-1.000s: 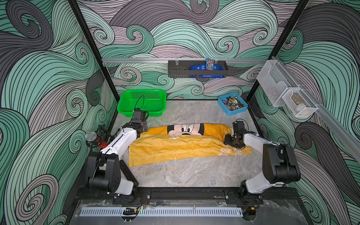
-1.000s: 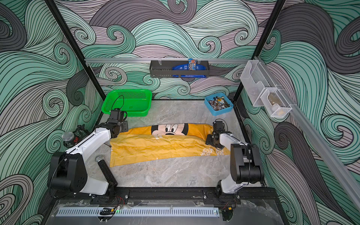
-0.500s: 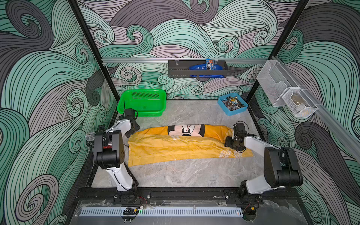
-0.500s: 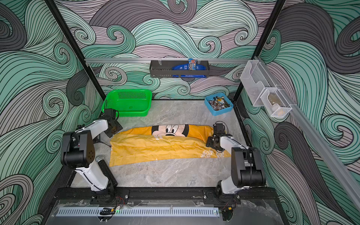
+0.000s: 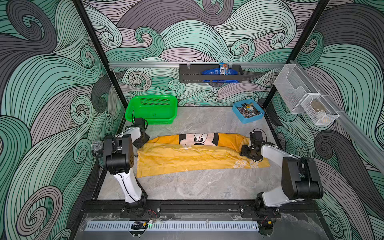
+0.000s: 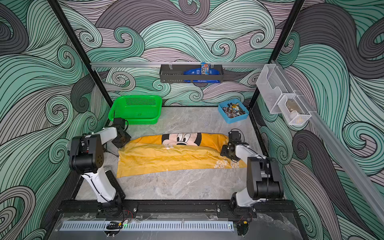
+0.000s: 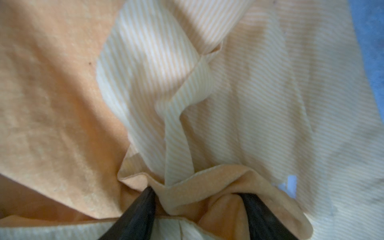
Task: Roll up the pillowcase
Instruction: Fold the pillowcase at the center of the board.
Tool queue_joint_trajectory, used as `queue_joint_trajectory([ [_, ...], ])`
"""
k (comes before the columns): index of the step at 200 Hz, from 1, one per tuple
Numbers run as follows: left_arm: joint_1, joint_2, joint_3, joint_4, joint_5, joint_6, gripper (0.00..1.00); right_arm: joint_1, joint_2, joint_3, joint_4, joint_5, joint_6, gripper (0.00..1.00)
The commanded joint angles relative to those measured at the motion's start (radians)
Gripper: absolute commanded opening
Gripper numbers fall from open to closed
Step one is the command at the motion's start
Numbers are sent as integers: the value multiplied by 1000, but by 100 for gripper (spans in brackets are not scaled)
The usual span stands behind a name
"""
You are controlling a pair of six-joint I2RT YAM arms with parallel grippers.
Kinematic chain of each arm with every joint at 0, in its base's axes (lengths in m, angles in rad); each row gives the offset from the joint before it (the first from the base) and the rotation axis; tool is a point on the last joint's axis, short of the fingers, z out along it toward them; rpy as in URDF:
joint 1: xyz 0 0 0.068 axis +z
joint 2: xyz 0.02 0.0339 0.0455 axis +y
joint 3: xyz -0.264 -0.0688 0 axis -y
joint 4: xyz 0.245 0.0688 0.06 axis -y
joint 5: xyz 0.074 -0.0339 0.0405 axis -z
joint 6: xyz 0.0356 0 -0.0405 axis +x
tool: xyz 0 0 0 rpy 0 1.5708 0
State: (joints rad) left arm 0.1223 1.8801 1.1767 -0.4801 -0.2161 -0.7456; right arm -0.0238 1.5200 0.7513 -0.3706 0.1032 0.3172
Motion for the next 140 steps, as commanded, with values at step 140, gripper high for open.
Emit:
queue_joint_trajectory([
  [140,-13,-110,-10,-81,-17,84,6,-7,-21,43,-7,10,-2,72],
])
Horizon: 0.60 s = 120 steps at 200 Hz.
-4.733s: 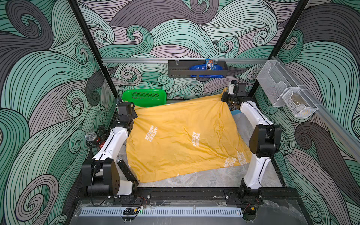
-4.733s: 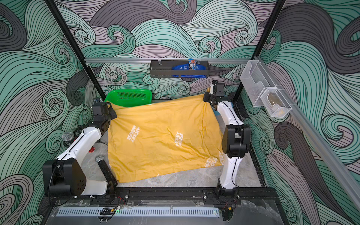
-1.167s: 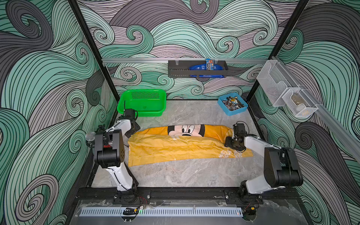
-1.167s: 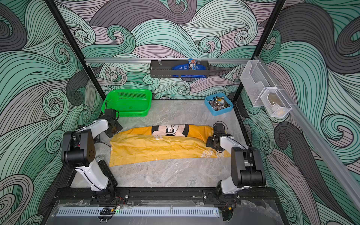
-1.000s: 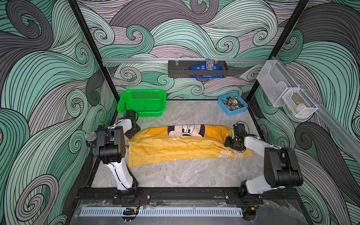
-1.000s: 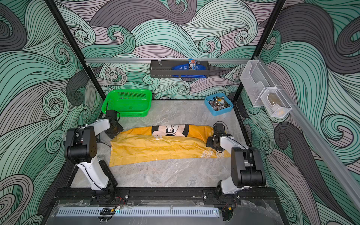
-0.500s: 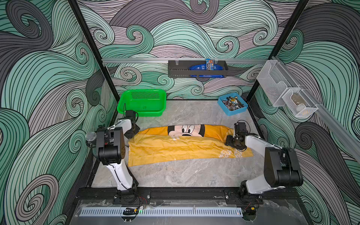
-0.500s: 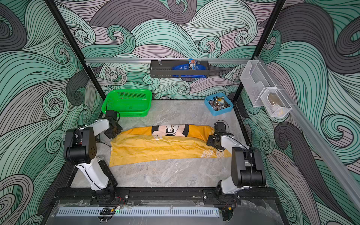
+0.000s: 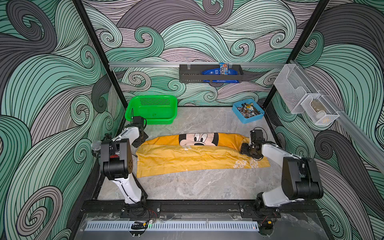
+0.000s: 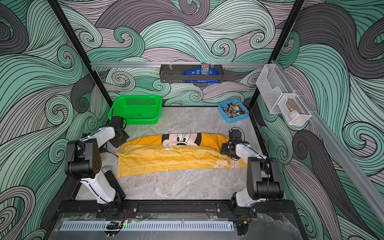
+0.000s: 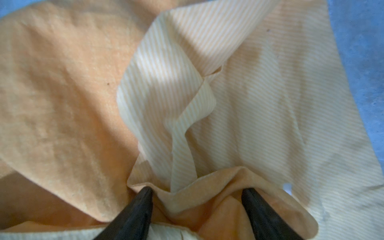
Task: Roll up the pillowcase
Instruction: Fold the pillowcase at the center of the board.
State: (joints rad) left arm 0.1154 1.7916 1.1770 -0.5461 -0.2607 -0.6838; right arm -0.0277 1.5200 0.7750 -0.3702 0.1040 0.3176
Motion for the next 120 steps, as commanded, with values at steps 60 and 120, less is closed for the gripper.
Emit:
queue_joint_trajectory([
  [60,-8,22,-2,-3,60,25,29,-3,-24,19,-6,9,-2,74],
  [120,-56,4,-47,-21,60,-8,33,-3,-25,19,-6,12,-6,74],
])
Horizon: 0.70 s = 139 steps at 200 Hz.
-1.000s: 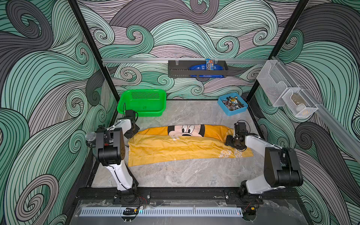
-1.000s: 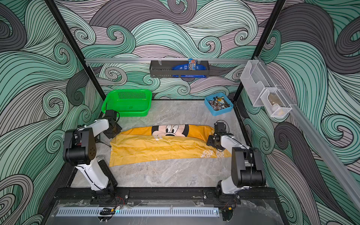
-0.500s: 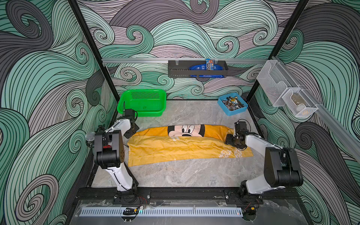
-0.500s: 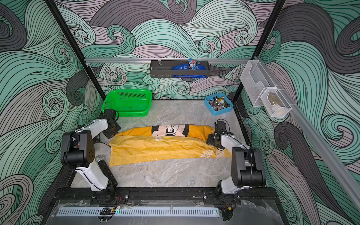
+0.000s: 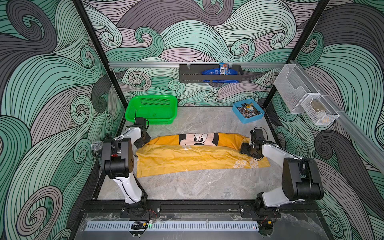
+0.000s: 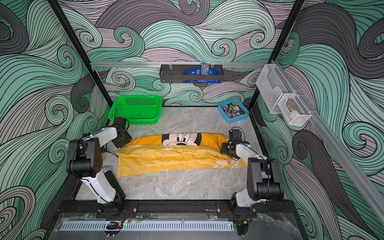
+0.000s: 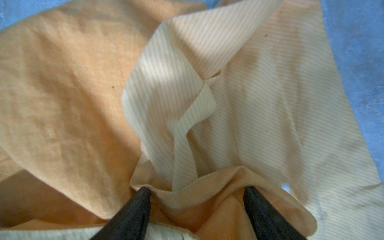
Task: Roll up the pillowcase
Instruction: Fold the pillowcase at the center of the board.
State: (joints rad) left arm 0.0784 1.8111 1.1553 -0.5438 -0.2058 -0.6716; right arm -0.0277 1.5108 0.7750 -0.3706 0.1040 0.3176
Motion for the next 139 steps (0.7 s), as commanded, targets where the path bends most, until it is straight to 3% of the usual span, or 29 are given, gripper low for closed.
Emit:
queue_joint_trajectory([
  [1,-20,-16,-26,-24,5,-21,33,-3,-16,19,-6,12,-6,74],
  [82,-48,-71,-54,-79,-20,-20,44,-3,-10,23,-4,6,-10,75],
  [139,-61,-70,-109,-58,38,-31,49,-3,0,27,2,-5,-8,75],
])
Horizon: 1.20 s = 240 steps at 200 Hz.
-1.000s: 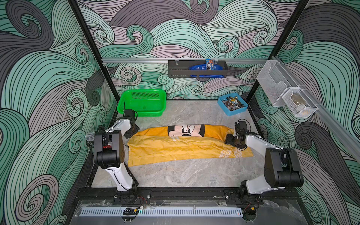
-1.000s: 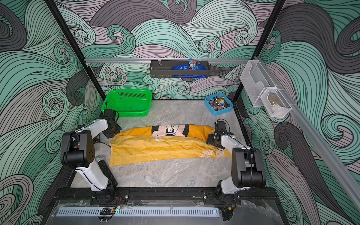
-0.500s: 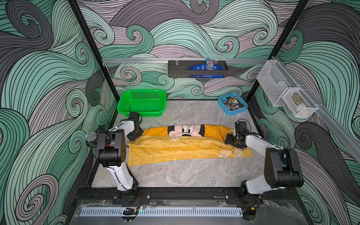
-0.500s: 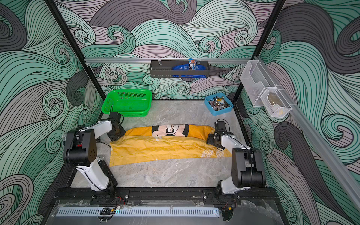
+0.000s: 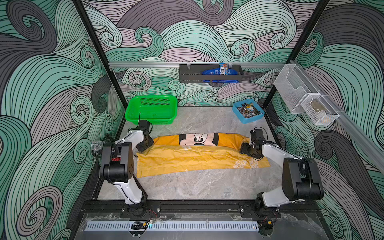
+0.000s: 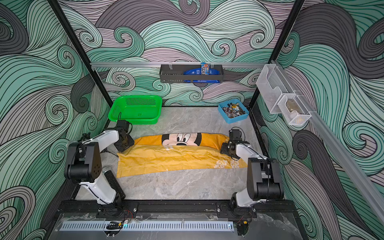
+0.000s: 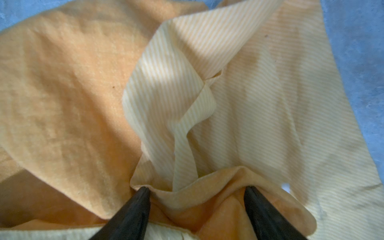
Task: Roll up the pillowcase
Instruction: Fold the pillowcase at the center of the board.
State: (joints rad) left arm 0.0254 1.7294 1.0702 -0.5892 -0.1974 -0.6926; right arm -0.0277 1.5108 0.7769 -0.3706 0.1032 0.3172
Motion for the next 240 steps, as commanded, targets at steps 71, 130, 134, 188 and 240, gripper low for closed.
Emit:
queue_joint_trajectory([
  [71,-25,86,-12,30,36,7,39,-3,4,27,6,-8,-9,75],
  [130,-24,47,43,-22,-41,38,0,-3,0,37,5,-14,-3,75],
  [134,-25,42,52,-30,-50,39,0,-3,0,38,5,-15,-3,75],
  [188,-25,-23,83,-75,-103,55,12,-3,-27,54,3,0,4,75],
  [240,-25,-40,53,-73,-66,62,17,-3,-45,41,-1,-3,7,75],
])
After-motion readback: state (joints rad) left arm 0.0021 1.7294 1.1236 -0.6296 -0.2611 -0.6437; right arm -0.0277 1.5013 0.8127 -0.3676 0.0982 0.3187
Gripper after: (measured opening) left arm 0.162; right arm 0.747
